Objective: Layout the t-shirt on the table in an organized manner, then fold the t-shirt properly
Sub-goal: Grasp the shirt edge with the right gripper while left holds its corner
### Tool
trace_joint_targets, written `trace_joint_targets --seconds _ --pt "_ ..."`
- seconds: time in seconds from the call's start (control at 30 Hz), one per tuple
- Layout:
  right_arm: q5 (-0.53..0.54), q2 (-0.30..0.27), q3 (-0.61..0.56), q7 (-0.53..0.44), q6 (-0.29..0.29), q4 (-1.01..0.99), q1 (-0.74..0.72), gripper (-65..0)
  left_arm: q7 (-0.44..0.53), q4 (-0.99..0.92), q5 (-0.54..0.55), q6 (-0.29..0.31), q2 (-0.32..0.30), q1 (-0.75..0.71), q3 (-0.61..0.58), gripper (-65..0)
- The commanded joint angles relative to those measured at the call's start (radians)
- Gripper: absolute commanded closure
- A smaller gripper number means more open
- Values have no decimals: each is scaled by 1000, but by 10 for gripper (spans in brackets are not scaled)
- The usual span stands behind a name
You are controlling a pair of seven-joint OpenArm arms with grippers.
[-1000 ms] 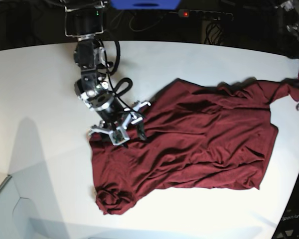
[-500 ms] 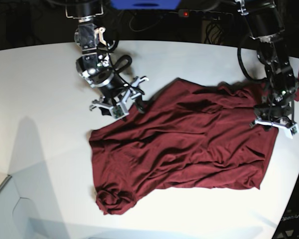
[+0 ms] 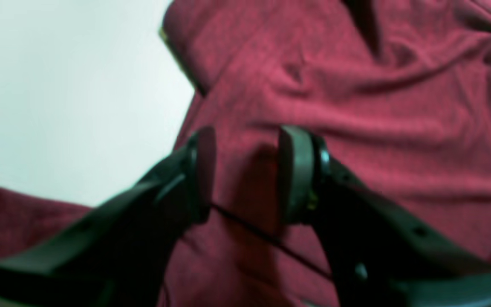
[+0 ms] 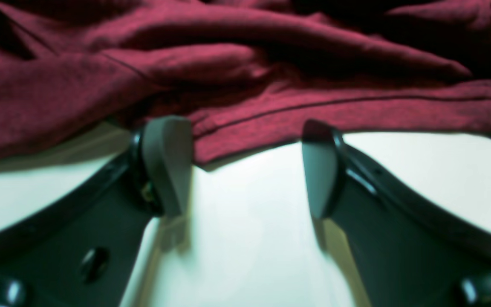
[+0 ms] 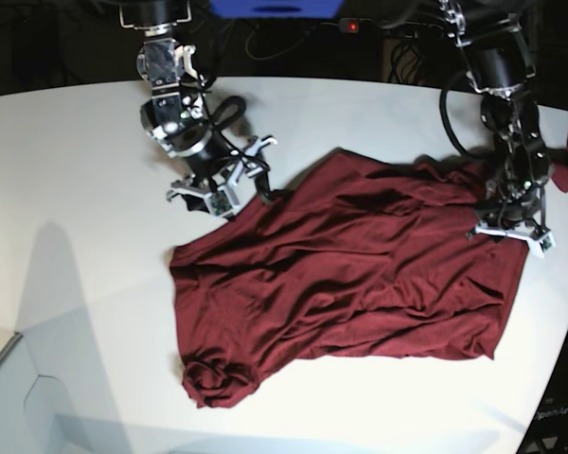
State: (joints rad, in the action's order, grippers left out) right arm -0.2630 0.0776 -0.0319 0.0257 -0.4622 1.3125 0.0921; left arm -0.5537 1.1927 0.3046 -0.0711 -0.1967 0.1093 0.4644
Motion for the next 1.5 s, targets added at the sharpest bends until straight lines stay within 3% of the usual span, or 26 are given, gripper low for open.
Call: trace_joint_targets --seconds 0.0,0.2,0.27,0.43,0.5,0.67,0.9,1.17,1.47 --pt "8 6 -3 -23 1 12 -13 -411 30 -1 0 4 -13 19 1 -239" --pt "4 0 -18 -23 1 -60 -45 -390 83 -37 0 4 -30 19 -46 -239" --pt "3 -3 -18 -23 1 -83 -53 -327 94 -37 0 4 -36 17 -45 -239" --pt "3 -51 -7 -22 1 -83 -45 -76 108 -37 1 4 -68 30 -43 -239" --pt "6 -68 28 -22 1 -83 -44 -23 111 -38 0 4 -70 48 -40 -239" --pt "8 -108 180 -22 1 -90 -42 -19 111 -29 6 4 -109 56 -40 -239" --pt "9 -177 295 -22 -4 -63 -19 -19 100 48 8 4 -106 65 -39 -239" --pt "9 -164 382 -22 -4 114 79 -19 99 125 8 4 -74 43 -39 -239" --pt "9 -157 533 -22 -4 91 41 -19 99 151 8 4 -33 -35 -40 -239"
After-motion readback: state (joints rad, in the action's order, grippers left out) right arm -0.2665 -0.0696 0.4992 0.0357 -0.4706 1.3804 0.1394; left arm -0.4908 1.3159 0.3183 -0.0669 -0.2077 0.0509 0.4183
